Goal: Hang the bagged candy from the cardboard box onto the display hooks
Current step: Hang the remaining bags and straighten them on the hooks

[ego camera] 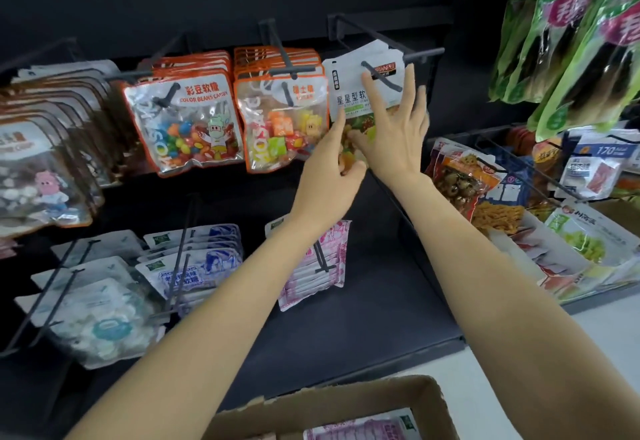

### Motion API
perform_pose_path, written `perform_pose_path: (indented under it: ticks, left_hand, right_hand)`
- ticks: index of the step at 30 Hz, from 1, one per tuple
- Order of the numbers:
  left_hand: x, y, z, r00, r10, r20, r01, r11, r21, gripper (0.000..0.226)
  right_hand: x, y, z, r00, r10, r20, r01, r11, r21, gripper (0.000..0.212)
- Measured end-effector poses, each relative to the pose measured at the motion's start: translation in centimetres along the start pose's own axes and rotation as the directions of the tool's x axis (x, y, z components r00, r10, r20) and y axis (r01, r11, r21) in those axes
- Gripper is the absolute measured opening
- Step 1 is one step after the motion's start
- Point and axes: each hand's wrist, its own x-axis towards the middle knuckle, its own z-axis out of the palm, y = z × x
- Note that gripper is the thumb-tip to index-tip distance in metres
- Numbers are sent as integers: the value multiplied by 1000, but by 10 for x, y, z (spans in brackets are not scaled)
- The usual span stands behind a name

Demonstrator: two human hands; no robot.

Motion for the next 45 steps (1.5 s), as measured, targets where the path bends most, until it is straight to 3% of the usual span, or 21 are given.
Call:
perform_pose_path:
  ticks: [4,8,11,14,15,18,22,25,27,30,32,34,36,39,42,45]
  left_hand:
    - [-33,-14,-9,998,47,-39,-46,998,40,52]
    - [-84,-46,-20,951,295,-93,-241,895,376,29]
    - [-140,-81,-26,914,406,18,-362,793,491,18]
    - [-208,-124,-27,953,273,133,-302,802,515,20]
    - [-232,-139,-26,968,188,167,-248,813,526,22]
    - [-295,-181,-17,947,-141,288,-54,815,576,26]
    - [-354,-224,1,737,-539,408,115,694,711,36]
    - [-390,-246,19,570,-729,379,317,621,716,36]
    - [-410,-254,32,439,-824,358,491,554,673,35]
    - [-427,-259,48,278,-893,354,631,448,634,38]
    - [-431,-261,54,229,-903,362,640,420,643,38]
    - [-431,-265,56,213,-903,373,645,417,640,37]
    - [-426,-267,57,225,-893,390,658,434,616,36]
    - [-416,-265,61,264,-879,397,697,458,552,37]
    - [-408,-260,72,217,-885,412,842,384,379,41]
    - [-406,-245,80,84,-898,432,980,152,126,62]
  right_hand:
    - [-47,-5,-10,998,40,-42,-33,987,156,53]
    - [-136,-7,-35,973,-62,-222,118,962,248,25]
    - [-214,-8,-46,995,-86,-54,98,951,294,21]
    - [-292,-2,-39,966,-100,237,43,972,232,17]
    - [-315,2,-33,922,-88,378,14,981,194,16]
    - [-373,15,-12,666,3,746,-80,995,67,17]
    - [-434,23,16,353,106,930,-101,992,-75,28]
    - [-482,30,35,68,248,966,-78,967,-243,53]
    - [-509,34,42,-59,357,932,-144,921,-362,76]
    - [-537,35,52,-158,454,877,-248,841,-480,99]
    - [-548,32,60,-210,498,841,-239,808,-538,99]
    - [-554,31,65,-190,520,833,-116,830,-545,84]
    - [-552,32,67,-80,492,867,18,870,-492,58]
    - [-528,28,57,90,418,904,80,902,-424,29]
    - [-485,19,31,209,387,898,-15,919,-393,20]
    - [-448,11,3,412,410,813,-349,896,-275,33]
